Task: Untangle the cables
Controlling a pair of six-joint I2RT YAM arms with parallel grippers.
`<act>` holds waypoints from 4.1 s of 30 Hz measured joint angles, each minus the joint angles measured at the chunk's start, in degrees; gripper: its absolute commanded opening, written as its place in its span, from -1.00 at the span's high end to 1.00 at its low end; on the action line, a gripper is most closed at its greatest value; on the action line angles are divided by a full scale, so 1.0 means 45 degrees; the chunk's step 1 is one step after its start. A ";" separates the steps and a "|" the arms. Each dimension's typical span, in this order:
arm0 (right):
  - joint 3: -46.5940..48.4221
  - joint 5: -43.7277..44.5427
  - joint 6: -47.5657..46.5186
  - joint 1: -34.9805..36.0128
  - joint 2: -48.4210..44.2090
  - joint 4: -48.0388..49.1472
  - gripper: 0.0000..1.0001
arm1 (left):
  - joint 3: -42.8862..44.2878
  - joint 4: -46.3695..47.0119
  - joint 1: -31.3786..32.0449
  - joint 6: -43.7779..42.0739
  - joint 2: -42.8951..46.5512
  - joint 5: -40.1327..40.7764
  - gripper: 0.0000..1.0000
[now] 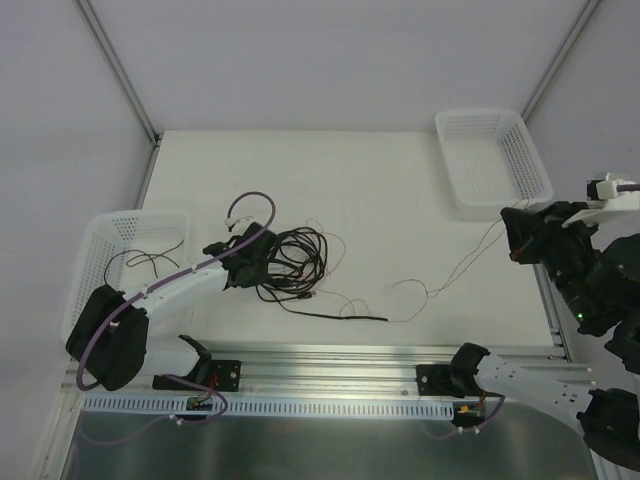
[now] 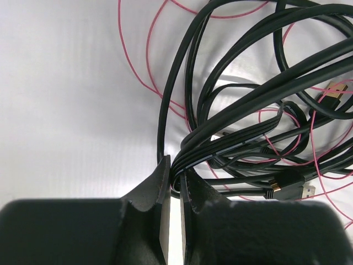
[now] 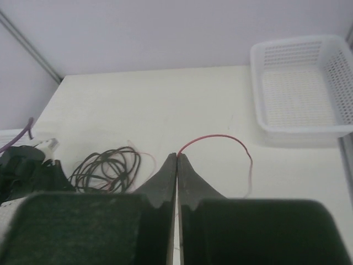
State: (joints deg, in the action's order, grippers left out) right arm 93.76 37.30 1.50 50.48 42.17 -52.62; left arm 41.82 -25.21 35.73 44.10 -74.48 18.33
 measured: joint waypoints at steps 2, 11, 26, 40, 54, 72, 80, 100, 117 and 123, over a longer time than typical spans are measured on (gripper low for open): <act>0.0335 0.0403 -0.0398 0.0000 -0.0024 -0.0175 0.99 | -0.0121 -0.0160 -0.0282 -0.0015 0.0185 0.0078 1.00; 0.2812 0.1389 -0.2186 0.0005 0.0214 -0.0121 0.99 | -0.0267 -0.0359 -0.0714 -0.0087 0.0296 0.0345 1.00; 0.5343 0.2642 -0.7242 0.0015 0.3293 0.4600 0.99 | -0.0500 -0.0350 -0.0714 -0.0092 -0.0044 0.0413 1.00; 0.4784 0.2667 -0.9602 0.0015 0.4653 1.1302 0.99 | -0.0597 -0.0219 -0.0476 -0.0311 0.0175 0.0238 0.45; -0.4211 0.1219 -0.2540 -0.0695 0.4124 0.6217 0.99 | 0.0209 0.1909 0.2283 -0.3594 0.3308 -0.2608 -0.93; -0.8757 -0.1734 0.1724 -0.6081 0.4080 0.4187 0.99 | 0.1831 0.3555 0.3861 -0.6407 0.0651 -0.4061 -0.93; -0.8665 -0.2769 0.1855 -0.6251 0.3521 0.3342 0.99 | 0.2220 0.3449 0.5255 -0.5348 -0.0257 -0.3730 -0.73; -0.8631 -0.3954 0.2293 -0.6246 0.1044 0.2963 0.98 | 0.4099 0.3162 0.6630 0.2385 -0.6047 -0.1098 0.92; -0.8009 -0.2531 0.1608 -0.6295 0.0845 0.2035 0.99 | 0.3225 -0.0835 0.3920 -0.0563 -0.0962 0.2064 0.70; -0.6110 -0.2526 0.0801 -0.6305 0.1753 0.1962 0.98 | 0.2730 -0.1472 0.3589 -0.1117 -0.1044 0.1311 0.48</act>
State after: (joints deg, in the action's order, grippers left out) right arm 66.26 25.93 5.10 22.11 50.06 -43.79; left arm 54.11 -31.83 51.88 39.07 -79.18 24.23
